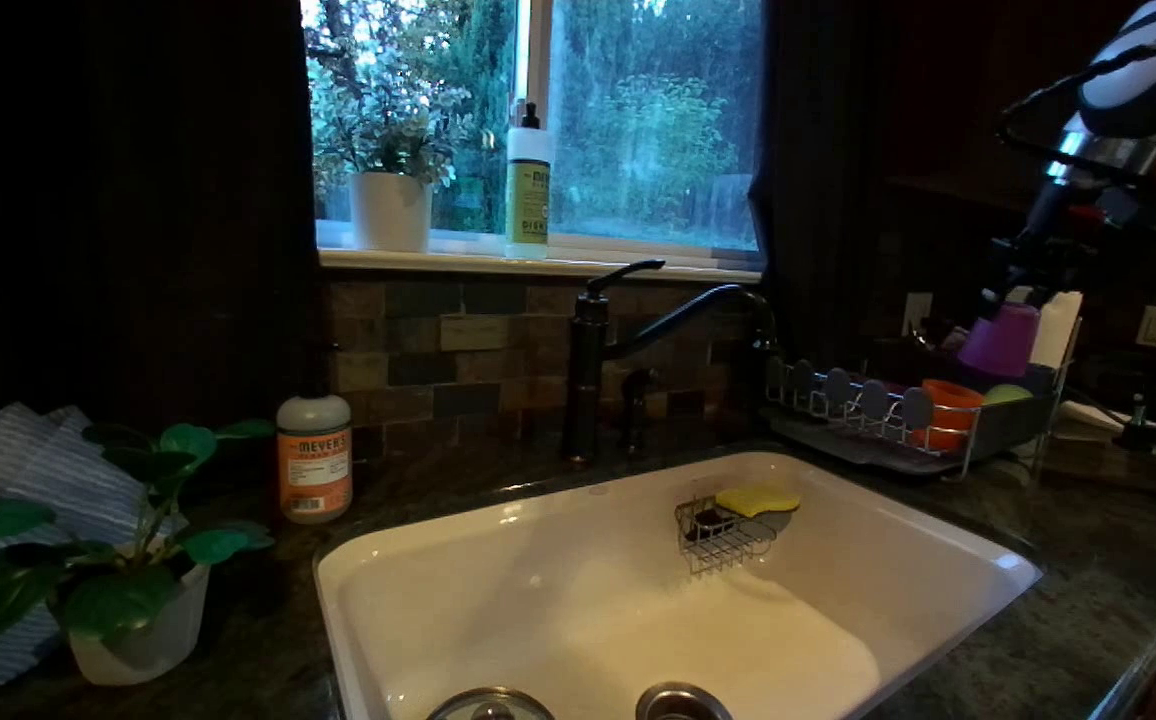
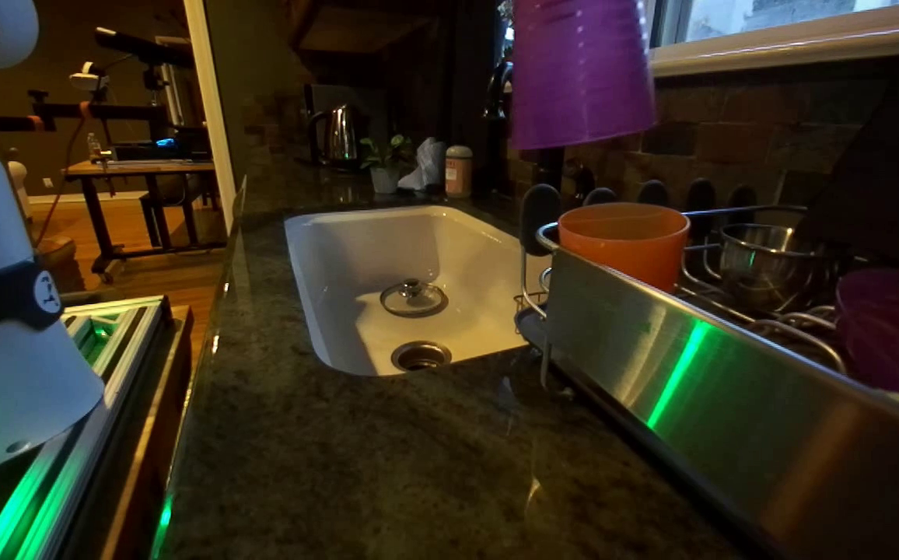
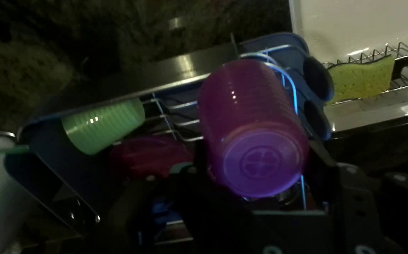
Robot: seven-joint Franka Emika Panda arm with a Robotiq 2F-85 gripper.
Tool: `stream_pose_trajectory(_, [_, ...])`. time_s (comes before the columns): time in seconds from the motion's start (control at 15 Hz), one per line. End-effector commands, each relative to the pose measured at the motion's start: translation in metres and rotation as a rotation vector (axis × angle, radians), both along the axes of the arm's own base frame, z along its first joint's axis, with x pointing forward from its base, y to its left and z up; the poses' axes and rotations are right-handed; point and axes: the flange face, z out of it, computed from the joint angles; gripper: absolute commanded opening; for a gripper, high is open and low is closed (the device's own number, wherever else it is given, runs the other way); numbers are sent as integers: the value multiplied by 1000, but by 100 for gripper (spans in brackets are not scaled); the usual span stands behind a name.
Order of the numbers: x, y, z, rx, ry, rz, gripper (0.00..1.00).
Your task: Remove the purple cup from the dish rack and put it on the counter.
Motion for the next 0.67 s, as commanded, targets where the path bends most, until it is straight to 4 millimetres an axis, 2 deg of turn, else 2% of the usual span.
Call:
stream_pose_trajectory(0.0, [-51,-3,-40,82,22,-183,42])
stream_pose_trajectory(0.13, [-71,-12,-61,128,17,-288,42])
stream_pose_trajectory(0.2, [-67,-30,-55,144,20,-336,42])
stream_pose_trajectory(0.33, [-76,-46,-65,169,6,-398,42])
stream_pose_trajectory(0.6, [-89,-72,-100,209,49,-484,42])
